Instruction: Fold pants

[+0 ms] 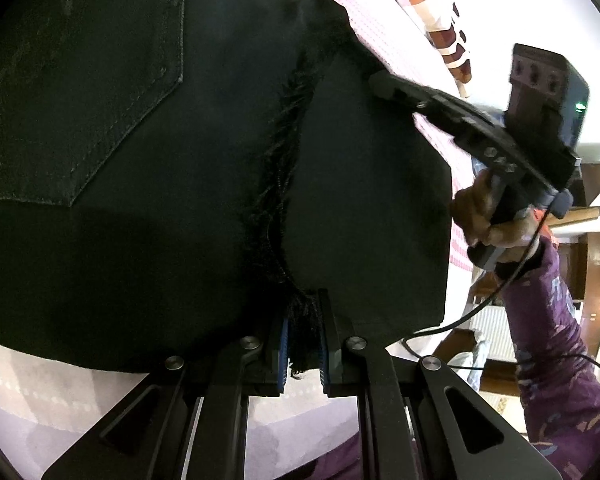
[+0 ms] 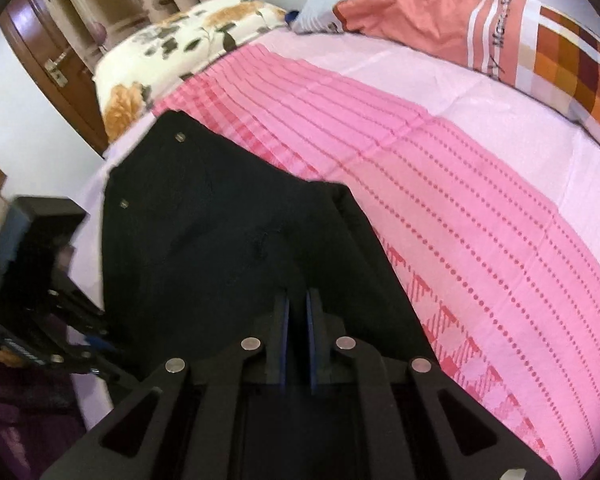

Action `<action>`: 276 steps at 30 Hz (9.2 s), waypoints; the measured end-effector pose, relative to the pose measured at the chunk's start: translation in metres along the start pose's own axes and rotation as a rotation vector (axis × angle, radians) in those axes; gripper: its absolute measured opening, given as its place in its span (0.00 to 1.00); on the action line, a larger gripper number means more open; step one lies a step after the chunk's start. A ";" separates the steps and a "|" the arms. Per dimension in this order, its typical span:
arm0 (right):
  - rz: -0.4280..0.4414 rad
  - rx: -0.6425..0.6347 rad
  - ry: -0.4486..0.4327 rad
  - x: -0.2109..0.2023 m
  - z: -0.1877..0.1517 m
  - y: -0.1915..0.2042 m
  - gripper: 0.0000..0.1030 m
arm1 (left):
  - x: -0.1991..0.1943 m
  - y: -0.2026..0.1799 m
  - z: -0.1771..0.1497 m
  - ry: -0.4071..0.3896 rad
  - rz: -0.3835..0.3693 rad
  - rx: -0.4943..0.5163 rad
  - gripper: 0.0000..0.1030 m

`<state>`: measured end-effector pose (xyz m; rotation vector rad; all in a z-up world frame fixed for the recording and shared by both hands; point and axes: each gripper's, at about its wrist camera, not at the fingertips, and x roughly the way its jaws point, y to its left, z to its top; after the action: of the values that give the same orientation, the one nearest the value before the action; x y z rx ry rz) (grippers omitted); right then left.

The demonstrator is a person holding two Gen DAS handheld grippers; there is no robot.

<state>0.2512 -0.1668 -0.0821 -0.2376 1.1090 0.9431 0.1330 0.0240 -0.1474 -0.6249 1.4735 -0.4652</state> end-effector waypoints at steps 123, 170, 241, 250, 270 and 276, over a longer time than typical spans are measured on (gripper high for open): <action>0.532 1.568 -0.377 0.011 -0.187 0.104 0.64 | -0.087 0.062 -0.040 -0.026 -0.130 -0.005 0.73; 0.502 1.409 -0.365 0.041 -0.161 0.100 0.12 | -0.081 0.068 -0.044 0.023 -0.137 -0.043 0.75; 0.217 0.916 -0.227 0.016 -0.111 0.085 0.36 | -0.157 0.205 0.006 -0.361 -0.146 -0.195 0.34; 0.215 0.890 -0.246 0.018 -0.103 0.090 0.46 | -0.156 0.208 -0.001 -0.463 -0.236 -0.221 0.28; 0.243 0.914 -0.286 0.017 -0.108 0.088 0.46 | -0.158 0.167 0.017 -0.460 -0.012 -0.109 0.26; 0.252 0.946 -0.460 -0.024 -0.127 0.070 0.46 | -0.189 0.077 0.005 -0.568 0.074 0.152 0.23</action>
<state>0.1131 -0.2130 -0.1017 0.8667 1.0477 0.5554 0.1203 0.2038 -0.0522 -0.5238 0.9091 -0.3035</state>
